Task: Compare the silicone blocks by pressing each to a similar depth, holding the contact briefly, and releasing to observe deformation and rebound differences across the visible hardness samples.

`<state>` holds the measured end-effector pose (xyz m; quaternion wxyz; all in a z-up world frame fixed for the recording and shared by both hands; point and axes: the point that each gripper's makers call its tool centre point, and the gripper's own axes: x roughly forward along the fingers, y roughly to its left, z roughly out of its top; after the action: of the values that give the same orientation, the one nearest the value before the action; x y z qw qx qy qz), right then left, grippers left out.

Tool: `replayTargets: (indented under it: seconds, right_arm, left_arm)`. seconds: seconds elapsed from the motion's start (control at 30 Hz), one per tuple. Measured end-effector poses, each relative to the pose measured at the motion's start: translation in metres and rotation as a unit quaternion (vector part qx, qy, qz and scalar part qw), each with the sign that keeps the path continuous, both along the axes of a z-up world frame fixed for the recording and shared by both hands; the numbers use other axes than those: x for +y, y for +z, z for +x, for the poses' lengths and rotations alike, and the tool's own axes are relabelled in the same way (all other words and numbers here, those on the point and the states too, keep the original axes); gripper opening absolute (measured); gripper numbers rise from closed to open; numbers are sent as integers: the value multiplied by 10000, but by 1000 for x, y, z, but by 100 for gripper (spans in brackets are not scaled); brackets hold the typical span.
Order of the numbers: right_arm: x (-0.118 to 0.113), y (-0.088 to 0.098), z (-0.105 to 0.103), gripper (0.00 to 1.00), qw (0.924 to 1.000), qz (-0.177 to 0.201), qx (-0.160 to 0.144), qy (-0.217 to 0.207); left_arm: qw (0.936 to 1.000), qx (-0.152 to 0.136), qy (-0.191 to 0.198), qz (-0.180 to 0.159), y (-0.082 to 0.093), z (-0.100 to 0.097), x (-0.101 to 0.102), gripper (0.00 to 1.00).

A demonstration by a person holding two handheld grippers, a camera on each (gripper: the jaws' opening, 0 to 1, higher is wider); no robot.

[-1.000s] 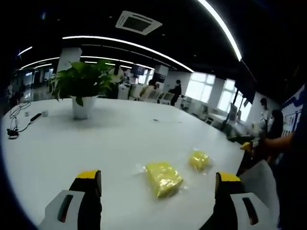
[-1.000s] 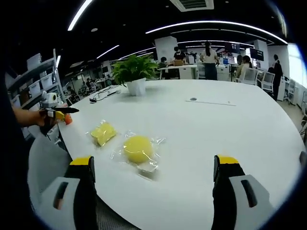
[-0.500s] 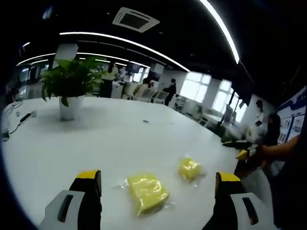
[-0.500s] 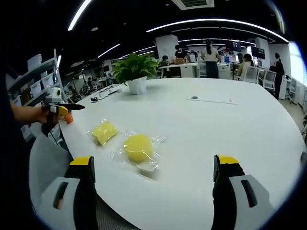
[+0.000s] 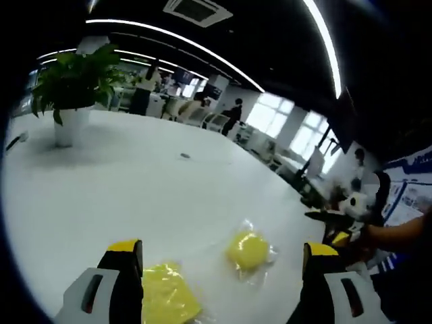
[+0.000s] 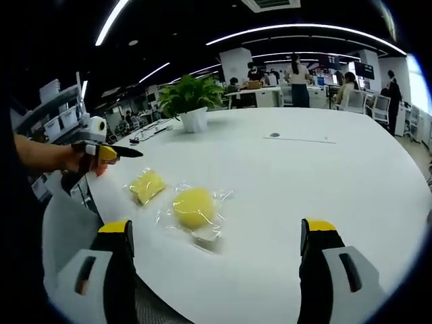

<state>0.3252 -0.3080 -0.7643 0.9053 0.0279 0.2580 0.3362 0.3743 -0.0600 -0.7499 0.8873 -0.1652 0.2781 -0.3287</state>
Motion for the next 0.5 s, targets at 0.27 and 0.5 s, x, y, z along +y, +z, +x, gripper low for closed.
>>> replayTargets:
  seconds: [0.27,0.5]
  right_arm:
    - [-1,-1,-4,96,10000,-15,5,25]
    - [-11,-3,-3,96,10000,-34,48,-76]
  left_arm:
    - [9986,522,-23,-63,-27,16,-29,100]
    - [9930,1153,135,-197,-49,23,-45,92]
